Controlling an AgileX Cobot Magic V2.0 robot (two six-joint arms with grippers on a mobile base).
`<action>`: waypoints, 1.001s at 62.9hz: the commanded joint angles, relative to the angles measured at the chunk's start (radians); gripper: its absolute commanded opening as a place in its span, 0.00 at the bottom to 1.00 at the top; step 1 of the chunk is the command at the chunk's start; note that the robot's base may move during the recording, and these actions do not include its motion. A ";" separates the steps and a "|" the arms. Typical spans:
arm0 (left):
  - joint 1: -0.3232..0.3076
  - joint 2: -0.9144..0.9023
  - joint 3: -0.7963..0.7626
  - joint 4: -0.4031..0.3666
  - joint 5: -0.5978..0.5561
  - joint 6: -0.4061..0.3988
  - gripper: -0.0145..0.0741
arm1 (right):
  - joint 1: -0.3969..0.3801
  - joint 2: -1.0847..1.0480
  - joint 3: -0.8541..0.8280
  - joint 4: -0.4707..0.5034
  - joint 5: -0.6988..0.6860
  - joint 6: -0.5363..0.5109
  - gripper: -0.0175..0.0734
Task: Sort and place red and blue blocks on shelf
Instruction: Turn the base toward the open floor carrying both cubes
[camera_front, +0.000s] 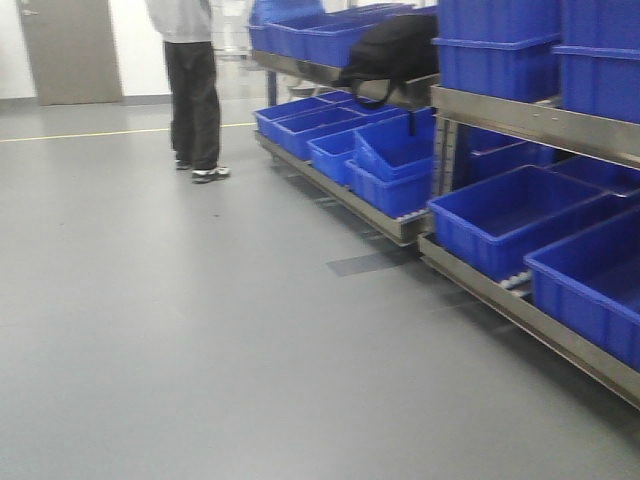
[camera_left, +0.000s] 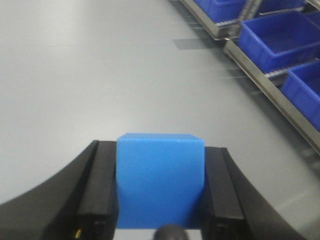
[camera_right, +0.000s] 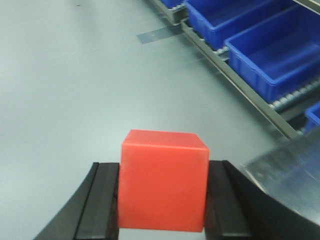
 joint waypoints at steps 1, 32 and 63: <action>0.001 0.002 -0.030 0.002 -0.083 -0.003 0.30 | -0.007 0.001 -0.027 -0.010 -0.079 -0.003 0.25; 0.001 0.002 -0.030 0.002 -0.083 -0.003 0.30 | -0.007 0.001 -0.027 -0.010 -0.079 -0.003 0.25; 0.001 0.002 -0.030 0.002 -0.083 -0.003 0.30 | -0.007 0.001 -0.027 -0.010 -0.079 -0.003 0.25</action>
